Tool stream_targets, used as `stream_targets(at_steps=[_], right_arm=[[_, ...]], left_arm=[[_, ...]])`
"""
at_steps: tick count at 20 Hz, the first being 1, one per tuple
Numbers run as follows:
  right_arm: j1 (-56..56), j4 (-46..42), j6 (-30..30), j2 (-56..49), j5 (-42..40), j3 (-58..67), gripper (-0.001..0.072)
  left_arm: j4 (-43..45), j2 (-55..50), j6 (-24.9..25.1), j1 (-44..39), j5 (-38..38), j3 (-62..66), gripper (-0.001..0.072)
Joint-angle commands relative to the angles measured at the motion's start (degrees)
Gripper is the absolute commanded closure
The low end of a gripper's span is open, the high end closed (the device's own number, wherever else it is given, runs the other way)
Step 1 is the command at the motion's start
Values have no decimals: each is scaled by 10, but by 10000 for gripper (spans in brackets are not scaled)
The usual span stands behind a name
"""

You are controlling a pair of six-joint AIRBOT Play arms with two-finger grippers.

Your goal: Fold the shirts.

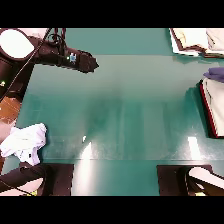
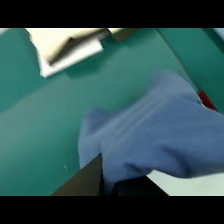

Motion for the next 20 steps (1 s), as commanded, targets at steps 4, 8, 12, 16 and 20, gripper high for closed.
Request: stream_targets(at_steps=[4, 8, 12, 16, 20], right_arm=[[-18, -159, 28, 46, 74, -125, 693], [-54, -183, 30, 75, 75, -198, 621], [-85, -120, 42, 82, 80, -201, 16], [5, 31, 41, 82, 82, -151, 17], [201, 37, 41, 82, 56, -118, 19]], left_arm=[[2, 0, 2, 0, -4, 0, 681], [2, 0, 2, 0, -5, 0, 681], [2, 0, 2, 0, -5, 0, 681], [2, 0, 2, 0, -2, 0, 681], [8, 0, 2, 2, 0, 0, 681]])
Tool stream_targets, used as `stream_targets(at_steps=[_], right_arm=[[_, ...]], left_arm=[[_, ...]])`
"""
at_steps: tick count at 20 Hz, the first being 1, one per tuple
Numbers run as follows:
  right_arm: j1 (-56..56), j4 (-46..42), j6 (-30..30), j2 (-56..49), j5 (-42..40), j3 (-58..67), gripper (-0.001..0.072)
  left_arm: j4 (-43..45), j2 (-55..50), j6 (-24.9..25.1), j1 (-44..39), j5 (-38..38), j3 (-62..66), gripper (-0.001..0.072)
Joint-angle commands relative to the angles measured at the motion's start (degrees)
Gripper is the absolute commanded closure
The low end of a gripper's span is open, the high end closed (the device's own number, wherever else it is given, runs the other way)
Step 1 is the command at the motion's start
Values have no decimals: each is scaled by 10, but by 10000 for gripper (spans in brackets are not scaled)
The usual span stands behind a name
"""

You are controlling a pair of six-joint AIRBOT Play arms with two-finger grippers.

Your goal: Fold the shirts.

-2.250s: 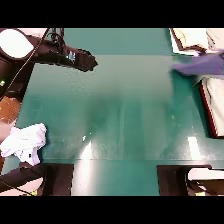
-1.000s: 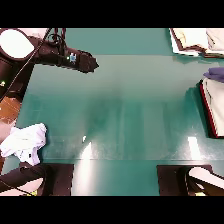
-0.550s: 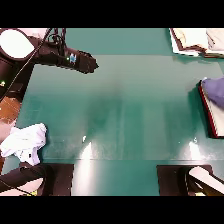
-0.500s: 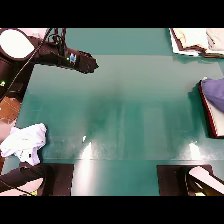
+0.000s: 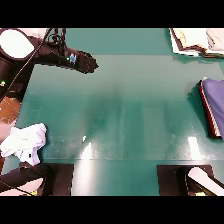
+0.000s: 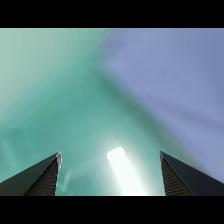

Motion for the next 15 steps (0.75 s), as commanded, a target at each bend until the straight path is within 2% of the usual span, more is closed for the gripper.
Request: stream_targets(at_steps=[1, 2, 5, 7, 8, 15], right_arm=[[161, 32, 1, 1, -31, 22, 20], [212, 31, 0, 0, -44, 22, 51], [333, 26, -2, 0, -78, 22, 320], [389, 26, -11, 0, -94, 22, 661], [411, 26, -16, 0, -98, 22, 693], [447, 27, -15, 0, -98, 22, 693]], left_arm=[[1, 0, 0, 0, 8, 0, 681], [-1, 0, 0, 0, 14, 0, 681], [-1, 0, 0, 0, 33, 0, 681], [-1, 0, 0, 0, 48, 0, 681], [-1, 0, 0, 0, 54, 0, 681], [-1, 0, 0, 0, 87, 0, 681]])
